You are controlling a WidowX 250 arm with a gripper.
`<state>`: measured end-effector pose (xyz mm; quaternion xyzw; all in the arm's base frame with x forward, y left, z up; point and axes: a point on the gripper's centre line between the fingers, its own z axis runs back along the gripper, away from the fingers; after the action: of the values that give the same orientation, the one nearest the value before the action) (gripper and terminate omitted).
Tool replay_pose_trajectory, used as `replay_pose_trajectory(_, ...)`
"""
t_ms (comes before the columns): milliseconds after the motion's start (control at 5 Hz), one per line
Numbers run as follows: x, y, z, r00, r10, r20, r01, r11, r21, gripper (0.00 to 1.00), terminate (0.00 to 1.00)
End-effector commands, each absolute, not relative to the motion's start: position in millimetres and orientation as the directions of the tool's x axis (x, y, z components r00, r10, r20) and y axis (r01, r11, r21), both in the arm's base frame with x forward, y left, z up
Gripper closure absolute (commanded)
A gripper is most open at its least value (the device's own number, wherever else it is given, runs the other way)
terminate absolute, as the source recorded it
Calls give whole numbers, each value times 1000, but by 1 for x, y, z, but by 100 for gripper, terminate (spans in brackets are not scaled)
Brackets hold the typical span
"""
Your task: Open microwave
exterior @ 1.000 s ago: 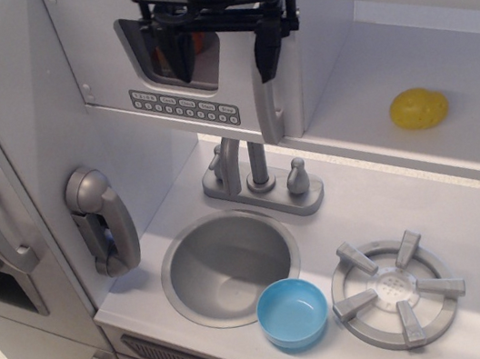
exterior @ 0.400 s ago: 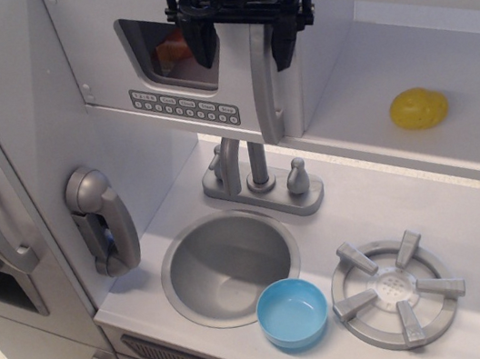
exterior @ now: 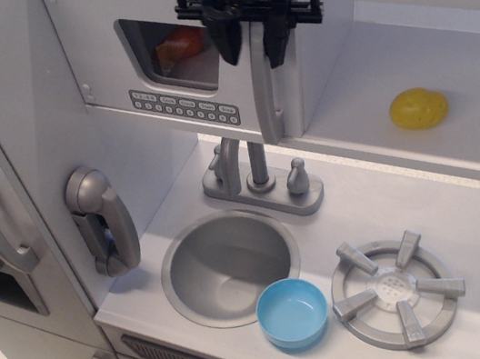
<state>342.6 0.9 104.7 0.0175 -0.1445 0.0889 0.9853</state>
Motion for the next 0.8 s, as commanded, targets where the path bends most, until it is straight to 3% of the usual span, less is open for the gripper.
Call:
replay_pose_trajectory(0,335,1,118,934,144,327,-156,988,9,100,0)
replay_pose_trajectory(200,316,4,120,945,123,302,-134,991,16,100,0)
replay_pose_trajectory(400,291,10,131,965,85,249,-94,995,25,0,0)
replay_pose_trajectory(600,267,15,144,979,66,191,-76,996,47,0,0)
